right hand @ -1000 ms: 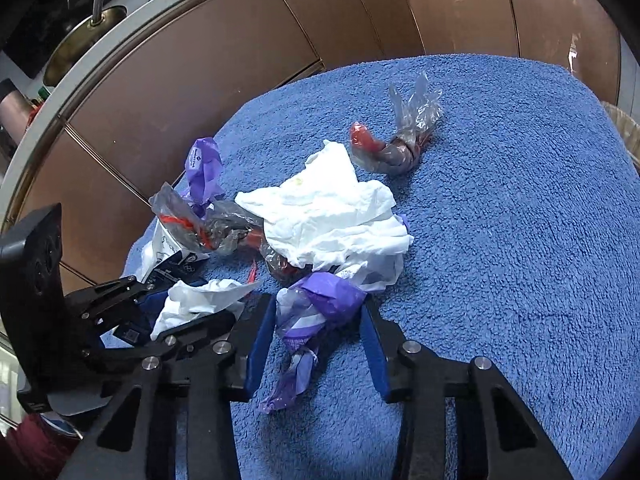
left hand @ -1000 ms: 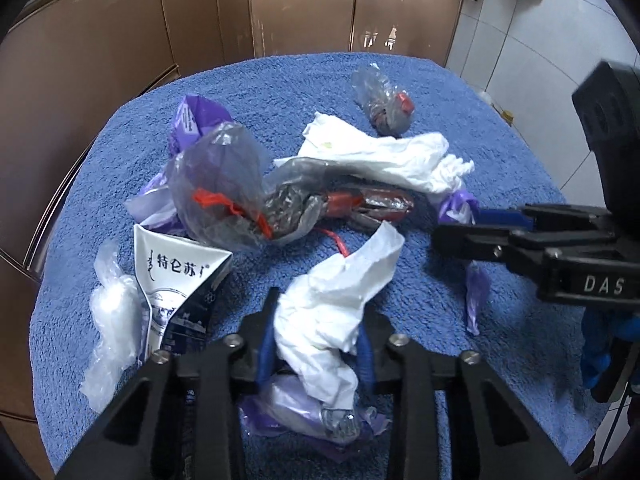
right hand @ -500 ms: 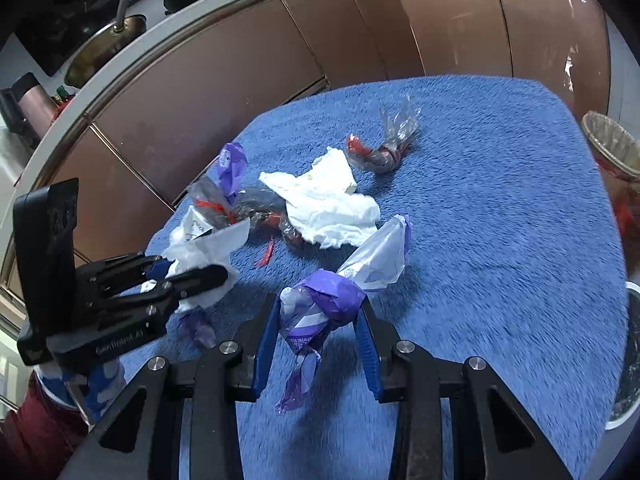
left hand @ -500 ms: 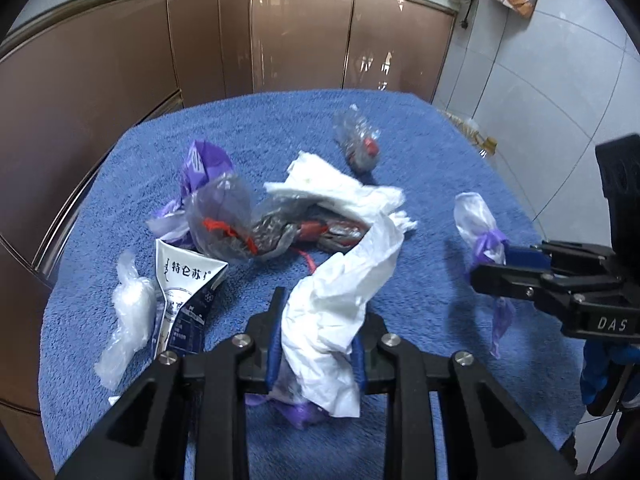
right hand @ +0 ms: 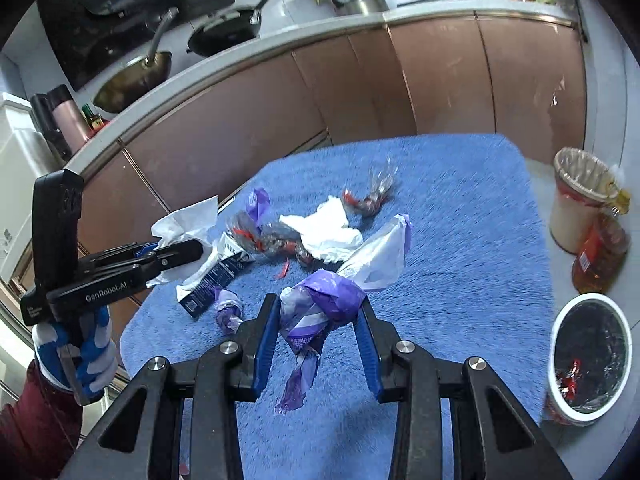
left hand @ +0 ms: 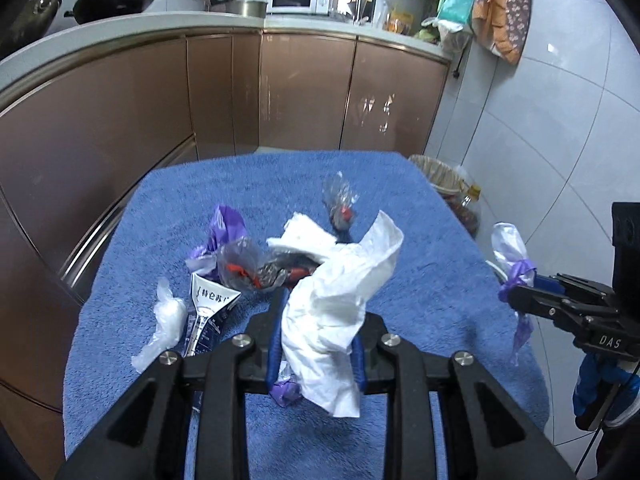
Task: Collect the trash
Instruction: 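Carry the tissue and bag to the white bin and open both tools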
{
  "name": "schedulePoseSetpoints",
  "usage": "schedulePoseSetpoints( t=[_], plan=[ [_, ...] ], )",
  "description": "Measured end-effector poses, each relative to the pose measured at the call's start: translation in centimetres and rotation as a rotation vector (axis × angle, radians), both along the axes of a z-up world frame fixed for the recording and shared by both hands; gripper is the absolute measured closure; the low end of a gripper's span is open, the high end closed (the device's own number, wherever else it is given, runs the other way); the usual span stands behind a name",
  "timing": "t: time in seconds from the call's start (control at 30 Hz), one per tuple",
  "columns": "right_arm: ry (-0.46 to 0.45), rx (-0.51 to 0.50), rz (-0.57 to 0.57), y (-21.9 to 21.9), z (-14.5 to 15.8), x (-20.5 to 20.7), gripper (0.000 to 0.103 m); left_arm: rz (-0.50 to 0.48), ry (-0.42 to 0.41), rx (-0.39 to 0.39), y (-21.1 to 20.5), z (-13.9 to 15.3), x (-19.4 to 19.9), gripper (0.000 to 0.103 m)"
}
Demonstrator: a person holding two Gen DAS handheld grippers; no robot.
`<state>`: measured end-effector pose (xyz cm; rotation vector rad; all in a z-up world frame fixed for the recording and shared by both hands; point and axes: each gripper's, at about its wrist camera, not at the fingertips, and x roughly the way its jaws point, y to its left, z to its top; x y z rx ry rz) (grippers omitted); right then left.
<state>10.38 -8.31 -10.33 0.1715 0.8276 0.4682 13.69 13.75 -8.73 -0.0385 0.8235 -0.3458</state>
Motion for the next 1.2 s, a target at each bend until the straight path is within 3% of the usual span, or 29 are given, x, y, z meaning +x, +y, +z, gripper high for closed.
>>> schedulePoseSetpoints(
  t=[0.3, 0.43, 0.6, 0.73, 0.97, 1.2],
  plan=[
    [-0.127, -0.020, -0.118, -5.6, 4.4, -2.4, 0.068, -0.056, -0.068, -0.027, -4.2, 3.9, -0.9, 0.077],
    [-0.167, -0.039, -0.204, -9.6, 6.1, -3.2, 0.068, -0.130, -0.067, -0.028, -8.7, 4.6, -0.2, 0.077],
    [-0.172, -0.066, -0.317, -14.3, 6.0, -4.1, 0.068, -0.231, -0.040, -0.042, -15.2, 4.4, 1.2, 0.077],
    [-0.147, -0.102, -0.410, -18.2, 4.6, -4.1, 0.068, -0.315, 0.003, -0.047, -21.5, 3.3, 2.7, 0.077],
    [-0.042, -0.124, -0.536, -23.9, -0.9, -2.3, 0.068, -0.431, 0.104, -0.033, -33.5, -0.9, 5.7, 0.077],
    [0.064, -0.134, -0.612, -29.2, -6.4, 0.4, 0.068, -0.462, 0.199, -0.019, -42.0, -5.4, 9.0, 0.076]
  ],
)
